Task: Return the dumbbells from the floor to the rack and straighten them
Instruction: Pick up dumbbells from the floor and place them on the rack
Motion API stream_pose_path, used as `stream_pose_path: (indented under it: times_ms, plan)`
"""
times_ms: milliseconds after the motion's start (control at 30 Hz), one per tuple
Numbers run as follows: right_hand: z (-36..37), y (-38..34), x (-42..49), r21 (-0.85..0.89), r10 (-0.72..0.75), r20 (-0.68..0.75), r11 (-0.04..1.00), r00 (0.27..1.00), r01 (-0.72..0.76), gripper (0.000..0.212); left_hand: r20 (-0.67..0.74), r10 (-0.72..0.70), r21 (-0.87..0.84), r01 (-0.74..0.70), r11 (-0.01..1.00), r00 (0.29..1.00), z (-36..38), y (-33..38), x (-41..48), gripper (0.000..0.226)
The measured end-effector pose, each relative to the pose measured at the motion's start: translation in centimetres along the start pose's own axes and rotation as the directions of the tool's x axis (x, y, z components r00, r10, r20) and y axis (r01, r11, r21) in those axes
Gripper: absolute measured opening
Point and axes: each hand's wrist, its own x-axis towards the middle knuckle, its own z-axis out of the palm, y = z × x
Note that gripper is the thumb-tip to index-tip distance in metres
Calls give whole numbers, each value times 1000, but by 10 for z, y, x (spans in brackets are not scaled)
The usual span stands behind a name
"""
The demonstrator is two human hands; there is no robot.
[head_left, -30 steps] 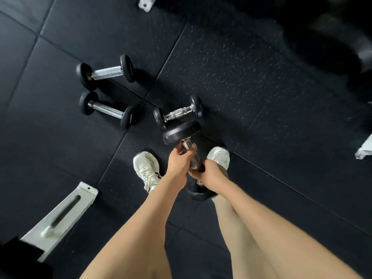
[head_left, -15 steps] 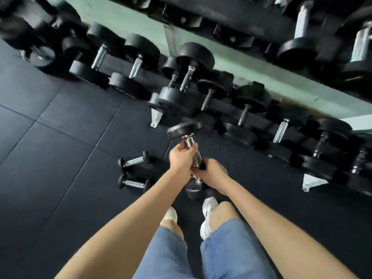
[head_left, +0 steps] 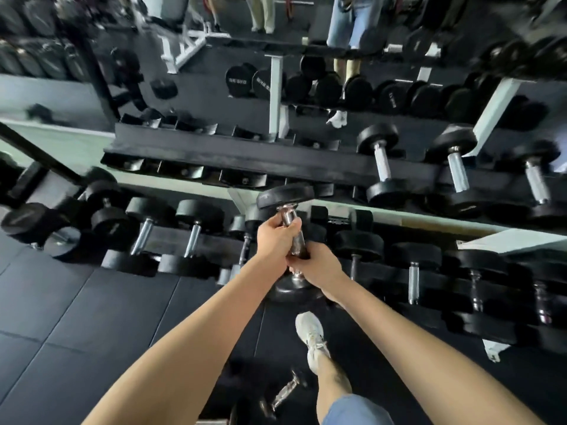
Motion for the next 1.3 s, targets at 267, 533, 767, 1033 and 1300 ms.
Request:
stream_pose_path:
  times_ms: [267, 533, 767, 1033, 1300]
  plan:
    - [-50, -36, 154, 334, 136, 7, 933, 991, -131, 17, 29, -11, 266, 3, 964, 1000, 71, 78, 150, 21]
    - [-87, -33, 293, 463, 302, 99, 829, 948, -313, 20, 45, -120, 478, 84, 874, 992, 138, 106, 282, 43]
    - [-87, -14, 367, 448, 441, 78, 786, 894, -427, 20, 67, -195, 654, 105, 749, 979, 169, 90, 361, 33]
    - [-79, -12, 363, 358, 348, -64, 883, 935, -304, 13, 70, -145, 651, 64, 756, 987, 166, 81, 369, 33]
    - [-83, -15, 351, 186, 265, -171, 955, 949, -233, 22, 16, -110, 567, 81, 820, 994, 156, 82, 350, 58]
